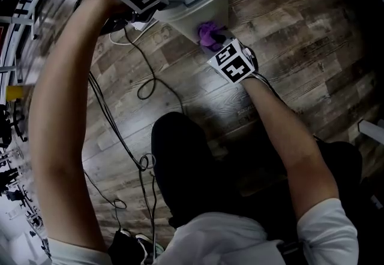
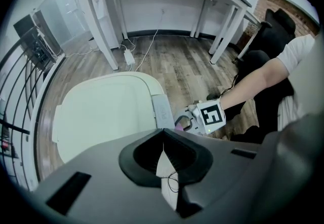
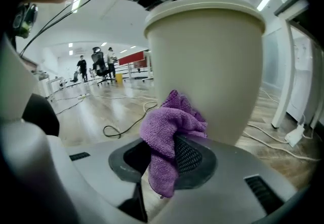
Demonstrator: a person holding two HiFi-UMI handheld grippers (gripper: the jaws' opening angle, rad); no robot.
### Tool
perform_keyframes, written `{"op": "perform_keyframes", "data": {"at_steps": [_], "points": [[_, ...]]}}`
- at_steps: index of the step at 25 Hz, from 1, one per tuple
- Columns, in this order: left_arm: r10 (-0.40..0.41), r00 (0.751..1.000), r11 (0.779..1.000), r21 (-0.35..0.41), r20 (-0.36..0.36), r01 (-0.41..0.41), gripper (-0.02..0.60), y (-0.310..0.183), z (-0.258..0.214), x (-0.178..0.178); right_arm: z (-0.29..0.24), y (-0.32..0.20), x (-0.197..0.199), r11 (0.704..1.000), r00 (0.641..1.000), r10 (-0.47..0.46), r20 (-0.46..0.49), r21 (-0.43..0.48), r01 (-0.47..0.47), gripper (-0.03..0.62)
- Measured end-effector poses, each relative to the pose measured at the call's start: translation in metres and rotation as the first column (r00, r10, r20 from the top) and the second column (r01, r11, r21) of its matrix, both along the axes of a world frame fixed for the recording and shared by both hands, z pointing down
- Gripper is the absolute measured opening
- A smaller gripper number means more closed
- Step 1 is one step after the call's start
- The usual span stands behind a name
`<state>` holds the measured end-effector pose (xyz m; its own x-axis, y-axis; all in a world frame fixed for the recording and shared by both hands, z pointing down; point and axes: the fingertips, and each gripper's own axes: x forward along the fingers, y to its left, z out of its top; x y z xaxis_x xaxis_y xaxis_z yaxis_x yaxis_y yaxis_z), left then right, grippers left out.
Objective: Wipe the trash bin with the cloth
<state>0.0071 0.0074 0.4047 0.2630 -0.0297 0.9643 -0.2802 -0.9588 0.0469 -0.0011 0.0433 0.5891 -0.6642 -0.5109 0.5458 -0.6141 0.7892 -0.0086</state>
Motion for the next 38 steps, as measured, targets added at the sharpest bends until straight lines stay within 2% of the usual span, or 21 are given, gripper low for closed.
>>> {"op": "perform_keyframes", "data": {"at_steps": [2,5,7,9,14,19,25,28,31,33,38], "points": [[-0.014,1.000,1.000,-0.011,-0.010,0.014,0.005,-0.001,0.000,0.000,0.000,0.023,-0.028,0.991,0.991,-0.136,-0.004,-0.001,0.136,0.110],[-0.036,0.999,0.999,-0.023,-0.020,0.036,0.005,-0.001,0.001,0.001,0.008,0.056,-0.058,0.945,0.946,-0.325,0.000,-0.045,0.324,0.110],[-0.038,0.999,0.999,-0.017,-0.010,0.038,0.005,0.000,0.001,0.001,0.019,0.069,-0.064,0.917,0.919,-0.394,-0.029,-0.075,0.391,0.110],[-0.029,1.000,1.000,-0.005,0.009,0.029,0.005,0.000,0.002,0.001,0.032,0.070,-0.059,0.914,0.916,-0.399,-0.049,-0.105,0.392,0.110],[-0.031,0.999,0.999,0.014,0.039,0.031,0.005,0.000,0.003,0.002,0.067,0.054,-0.018,0.942,0.952,-0.296,-0.082,-0.188,0.276,0.110],[-0.076,0.997,0.997,0.008,0.007,0.076,0.005,-0.001,0.003,0.002,0.103,0.025,0.043,0.957,0.981,-0.144,-0.130,-0.270,0.105,0.110],[-0.091,0.996,0.996,-0.022,0.000,0.091,0.005,-0.001,0.001,0.000,0.121,-0.026,0.112,0.958,0.977,-0.051,-0.207,-0.288,-0.011,0.110],[-0.090,0.996,0.996,-0.028,0.005,0.090,0.005,-0.001,0.001,0.000,0.126,-0.061,0.143,0.947,0.975,0.066,-0.212,-0.295,-0.128,0.110],[-0.103,0.995,0.994,-0.043,0.000,0.103,0.005,-0.001,0.003,-0.001,0.128,-0.090,0.154,0.922,0.970,0.188,-0.156,-0.312,-0.229,0.110],[-0.104,0.995,0.994,-0.041,0.005,0.104,0.005,-0.002,0.003,0.000,0.132,-0.103,0.151,0.909,0.964,0.233,-0.128,-0.325,-0.262,0.110],[-0.105,0.994,0.994,-0.022,0.042,0.106,0.005,-0.001,0.002,0.002,0.148,-0.113,0.130,0.907,0.966,0.223,-0.127,-0.336,-0.254,0.110]]}}
